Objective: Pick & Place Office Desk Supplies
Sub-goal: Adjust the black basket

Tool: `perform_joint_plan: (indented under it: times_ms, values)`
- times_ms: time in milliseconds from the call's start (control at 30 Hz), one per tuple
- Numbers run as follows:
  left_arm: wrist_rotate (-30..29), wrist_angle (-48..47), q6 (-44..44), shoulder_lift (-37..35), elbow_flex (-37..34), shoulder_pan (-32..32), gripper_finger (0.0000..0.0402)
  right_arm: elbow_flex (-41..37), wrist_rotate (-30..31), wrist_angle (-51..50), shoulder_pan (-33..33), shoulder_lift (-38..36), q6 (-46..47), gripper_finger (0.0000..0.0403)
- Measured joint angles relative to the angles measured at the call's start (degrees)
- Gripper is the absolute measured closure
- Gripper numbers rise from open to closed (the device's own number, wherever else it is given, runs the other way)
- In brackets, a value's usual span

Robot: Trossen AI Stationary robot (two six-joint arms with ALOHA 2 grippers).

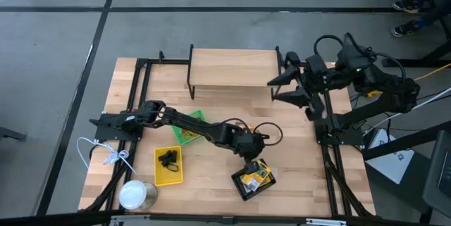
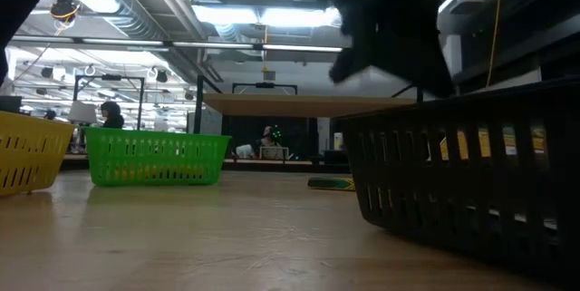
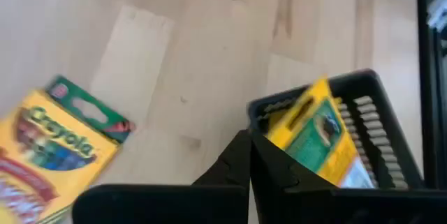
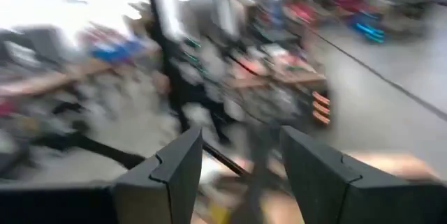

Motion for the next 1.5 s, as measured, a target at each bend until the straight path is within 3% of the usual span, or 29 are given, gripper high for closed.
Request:
perform_joint_plan:
  times_ms: [167, 367, 500, 633, 733, 833, 900, 1067, 1267, 1500]
  values:
    - [-5.79, -8.94, 0.61, -0.51, 5.21, -0.21, 0.0399, 5.06, 18.13, -25.29, 5.30, -0.10, 2.51, 0.0208]
    - [-12.56, -15.66, 2.39, -4.72, 5.86, 0.05, 0.0400, 5.62, 33.51, -33.01, 16.88, -0.12, 18.44, 0.0208]
    - [-12.67, -8.69, 6.46, -11.00, 0.57, -0.71, 0.0401, 5.67, 43.30, -38.81, 23.83, 1.42, 29.84, 0.0210]
    - [-12.43, -1.09, 6.90, -21.86, -11.30, -1.09, 0.0400, 5.67, 48.48, -47.02, 28.54, 5.60, 42.48, 0.0218]
    - [-13.45, 5.84, 4.97, -31.30, -23.56, -1.51, 0.0401, 5.61, 46.37, -56.30, 30.12, 11.26, 52.84, 0.0228]
    - [-15.91, 13.76, 0.39, -41.07, -35.38, -2.07, 0.0400, 5.43, 39.93, -66.17, 30.18, 18.98, 60.00, 0.0236]
    - [-17.90, 19.42, -2.56, -46.87, -42.83, -2.85, 0.0399, 4.95, 36.19, -66.43, 30.16, 23.65, 60.95, 0.0239]
    - [-21.66, 32.18, -6.75, -56.07, -57.24, -6.11, 0.0400, 3.55, 34.64, -63.30, 29.70, 33.26, 61.29, 0.0257]
    - [-20.89, 36.95, -8.35, -58.80, -64.23, -9.30, 0.0400, -1.52, 23.04, -55.32, 27.86, 39.38, 60.70, 0.0315]
    - [-19.18, 37.14, -10.02, -58.29, -65.66, -11.24, 0.0400, -7.28, 19.48, -47.86, 25.78, 39.66, 63.58, 0.0350]
